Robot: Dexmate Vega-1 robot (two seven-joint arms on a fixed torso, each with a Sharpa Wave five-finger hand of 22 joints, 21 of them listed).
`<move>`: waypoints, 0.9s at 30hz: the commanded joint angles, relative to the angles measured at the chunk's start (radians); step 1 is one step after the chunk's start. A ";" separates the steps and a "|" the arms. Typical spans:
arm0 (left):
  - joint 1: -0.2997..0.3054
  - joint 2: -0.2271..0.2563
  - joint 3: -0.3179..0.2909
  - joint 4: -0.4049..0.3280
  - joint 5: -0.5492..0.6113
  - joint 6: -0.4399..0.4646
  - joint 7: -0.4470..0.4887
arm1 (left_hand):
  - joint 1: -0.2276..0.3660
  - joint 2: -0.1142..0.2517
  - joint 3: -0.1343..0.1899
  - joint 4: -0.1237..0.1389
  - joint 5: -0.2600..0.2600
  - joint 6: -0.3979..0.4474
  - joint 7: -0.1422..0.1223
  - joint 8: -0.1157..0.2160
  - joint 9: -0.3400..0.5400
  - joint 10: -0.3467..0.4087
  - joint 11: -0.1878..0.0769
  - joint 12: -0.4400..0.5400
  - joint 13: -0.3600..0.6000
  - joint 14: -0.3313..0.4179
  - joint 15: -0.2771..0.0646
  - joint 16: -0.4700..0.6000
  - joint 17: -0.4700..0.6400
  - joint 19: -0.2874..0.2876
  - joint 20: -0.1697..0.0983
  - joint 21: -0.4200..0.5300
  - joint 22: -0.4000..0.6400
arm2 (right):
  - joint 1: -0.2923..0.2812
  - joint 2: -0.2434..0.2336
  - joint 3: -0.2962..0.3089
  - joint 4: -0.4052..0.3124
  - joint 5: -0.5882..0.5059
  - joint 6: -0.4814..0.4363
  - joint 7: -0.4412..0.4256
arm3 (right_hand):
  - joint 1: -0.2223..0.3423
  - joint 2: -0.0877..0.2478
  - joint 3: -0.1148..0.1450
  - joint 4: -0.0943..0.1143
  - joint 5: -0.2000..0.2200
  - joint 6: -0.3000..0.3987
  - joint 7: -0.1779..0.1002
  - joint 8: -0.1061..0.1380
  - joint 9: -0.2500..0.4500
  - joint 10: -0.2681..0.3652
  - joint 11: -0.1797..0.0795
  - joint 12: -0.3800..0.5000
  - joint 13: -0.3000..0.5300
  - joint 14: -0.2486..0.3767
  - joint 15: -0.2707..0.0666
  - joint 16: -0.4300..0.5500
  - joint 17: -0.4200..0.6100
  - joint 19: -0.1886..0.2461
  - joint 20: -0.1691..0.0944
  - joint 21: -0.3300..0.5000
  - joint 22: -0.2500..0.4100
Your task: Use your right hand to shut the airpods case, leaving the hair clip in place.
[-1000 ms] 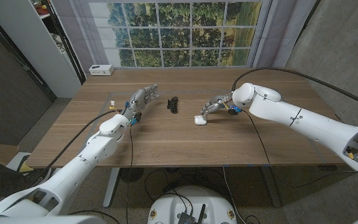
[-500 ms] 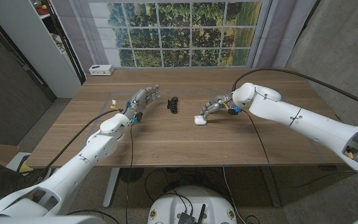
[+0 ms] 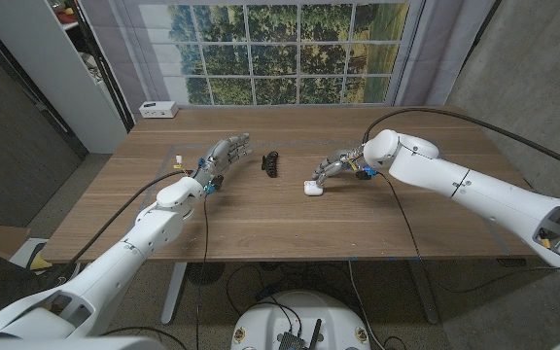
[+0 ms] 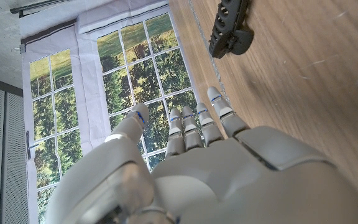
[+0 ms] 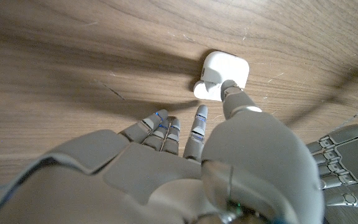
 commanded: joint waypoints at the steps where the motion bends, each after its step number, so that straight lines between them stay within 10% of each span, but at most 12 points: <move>1: -0.004 -0.004 0.004 0.010 -0.002 -0.001 -0.011 | 0.012 -0.005 0.003 -0.005 0.005 0.008 0.001 0.004 0.005 0.003 -0.001 0.002 0.001 0.005 0.000 -0.001 0.001 0.005 0.008 -0.004 0.004 | -0.006 -0.001 -0.007 0.012 0.026 -0.016 -0.004 | 0.013 0.004 -0.007 -0.001 -0.001 0.013 0.029 0.003 0.002 0.012 -0.003 0.003 0.004 0.008 -0.034 0.002 0.002 0.023 0.023 0.003 0.005; 27: 0.041 0.027 -0.001 -0.070 0.003 0.025 0.025 | 0.016 -0.003 0.000 -0.008 0.005 0.023 0.004 0.007 0.005 0.004 -0.003 0.003 0.001 0.003 0.000 -0.001 0.001 0.007 0.010 -0.010 0.004 | -0.052 -0.024 0.006 -0.014 0.056 -0.007 -0.051 | 0.031 0.008 -0.007 -0.006 0.001 0.059 0.035 0.016 0.005 0.043 -0.012 0.013 0.006 0.024 -0.043 0.005 0.001 0.036 0.019 0.006 0.005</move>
